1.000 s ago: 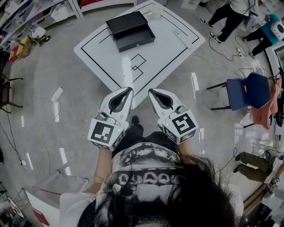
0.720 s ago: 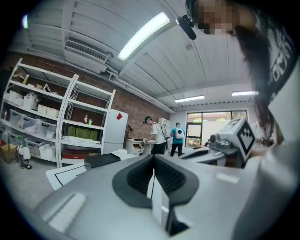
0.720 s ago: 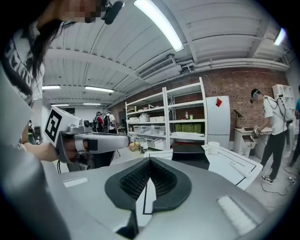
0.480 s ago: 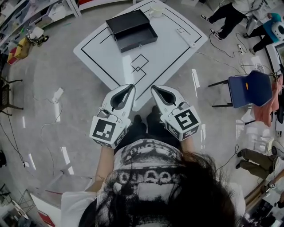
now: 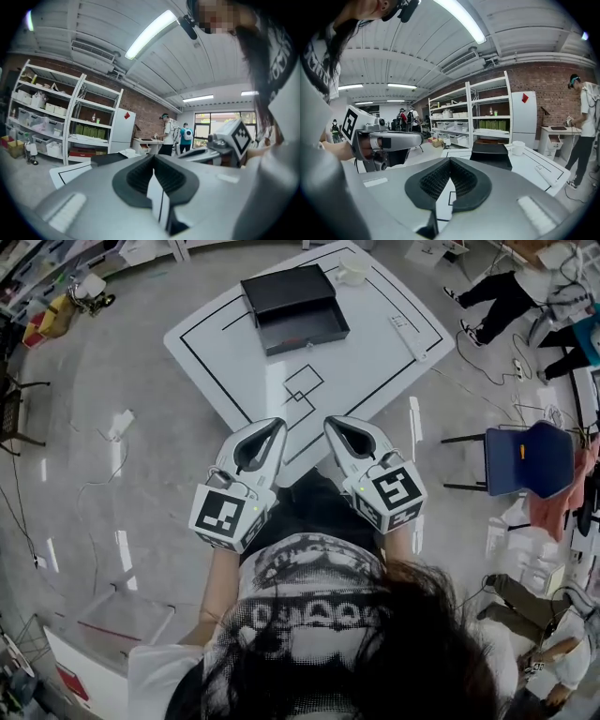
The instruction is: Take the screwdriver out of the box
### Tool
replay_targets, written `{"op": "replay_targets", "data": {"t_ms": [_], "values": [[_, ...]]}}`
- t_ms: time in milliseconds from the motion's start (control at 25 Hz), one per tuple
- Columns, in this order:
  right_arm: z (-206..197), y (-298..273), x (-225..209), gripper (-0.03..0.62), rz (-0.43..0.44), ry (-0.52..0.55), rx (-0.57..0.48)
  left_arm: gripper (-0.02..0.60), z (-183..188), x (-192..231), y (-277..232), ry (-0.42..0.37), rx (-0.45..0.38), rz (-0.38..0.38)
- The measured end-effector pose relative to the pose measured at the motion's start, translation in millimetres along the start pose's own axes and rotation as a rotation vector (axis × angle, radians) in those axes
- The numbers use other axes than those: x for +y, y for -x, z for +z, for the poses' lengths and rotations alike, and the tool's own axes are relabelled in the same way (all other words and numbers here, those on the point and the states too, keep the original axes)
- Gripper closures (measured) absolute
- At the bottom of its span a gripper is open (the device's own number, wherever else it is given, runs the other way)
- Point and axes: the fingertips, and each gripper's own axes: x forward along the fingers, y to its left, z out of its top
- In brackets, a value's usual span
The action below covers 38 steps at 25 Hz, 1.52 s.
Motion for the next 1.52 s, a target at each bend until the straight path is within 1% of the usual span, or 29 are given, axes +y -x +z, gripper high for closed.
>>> {"op": "replay_targets", "data": {"t_ms": [160,480,800,880,1040,1240,1400,1520], "values": [[3.9,-16.4,-25.3,0.599,0.049,0.005,0.014,0.581,-1.2,11.3,-15.6,0.015,0.01,0.058],[6.1,-63.2,-81.9,0.599,0.182,0.03,0.049,0.581,-3.5,33.4,-51.5,0.041,0.021,0.195],[12.5,-116.8,-129.6,0.596,0.319,0.091,0.079,0.581,-3.2,46.4,-76.6,0.045,0.039,0.29],[12.4,-132.1,-138.5,0.586,0.361,0.115,0.098,0.581,-2.9,50.3,-81.3,0.042,0.042,0.308],[6.0,-165.5,-153.2,0.572,0.452,0.169,0.155,0.581,-3.3,58.0,-91.8,0.037,0.049,0.328],[-6.0,-216.0,-171.2,0.565,0.553,0.192,0.246,0.581,0.4,65.8,-102.2,0.026,0.06,0.342],[-24.6,-259.5,-177.4,0.555,0.634,0.214,0.354,0.581,1.2,76.9,-106.7,0.028,0.067,0.364],[-47.8,-286.4,-175.0,0.549,0.703,0.242,0.451,0.581,0.1,86.8,-109.4,0.03,0.078,0.379]]}}
